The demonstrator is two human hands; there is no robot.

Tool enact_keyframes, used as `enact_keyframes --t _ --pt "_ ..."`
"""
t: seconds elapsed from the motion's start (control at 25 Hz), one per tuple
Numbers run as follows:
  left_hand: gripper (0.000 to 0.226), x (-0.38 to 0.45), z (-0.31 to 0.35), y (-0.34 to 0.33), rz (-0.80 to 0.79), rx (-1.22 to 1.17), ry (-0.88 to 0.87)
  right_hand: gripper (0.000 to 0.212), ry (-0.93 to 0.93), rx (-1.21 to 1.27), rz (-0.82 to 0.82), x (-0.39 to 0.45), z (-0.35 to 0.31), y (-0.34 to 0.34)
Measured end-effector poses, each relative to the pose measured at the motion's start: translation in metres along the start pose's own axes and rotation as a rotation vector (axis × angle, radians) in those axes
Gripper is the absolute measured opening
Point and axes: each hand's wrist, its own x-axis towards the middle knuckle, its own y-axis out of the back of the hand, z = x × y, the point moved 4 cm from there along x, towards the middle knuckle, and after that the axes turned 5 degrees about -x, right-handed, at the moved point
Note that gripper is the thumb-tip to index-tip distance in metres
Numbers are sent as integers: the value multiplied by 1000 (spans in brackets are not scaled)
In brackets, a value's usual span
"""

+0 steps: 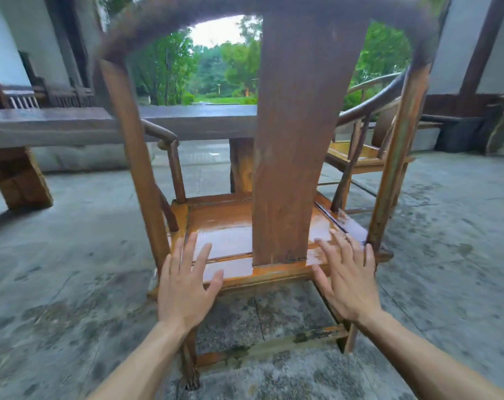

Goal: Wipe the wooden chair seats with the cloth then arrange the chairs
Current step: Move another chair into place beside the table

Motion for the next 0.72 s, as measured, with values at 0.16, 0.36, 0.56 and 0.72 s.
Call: enact_keyframes --t 0.16,0.36,0.56,0.72 --pt "69 -15 -20 81 27 -17 -70 53 -6 28 37 1 -53 70" --pt "72 -15 -34 206 1 -10 -60 50 65 74 41 18 -118 187" --pt "70 5 -19 355 -17 -17 -46 49 105 101 -1 53 -162 325" --pt "64 24 -6 489 -6 -32 -46 47 115 121 20 90 -190 442"
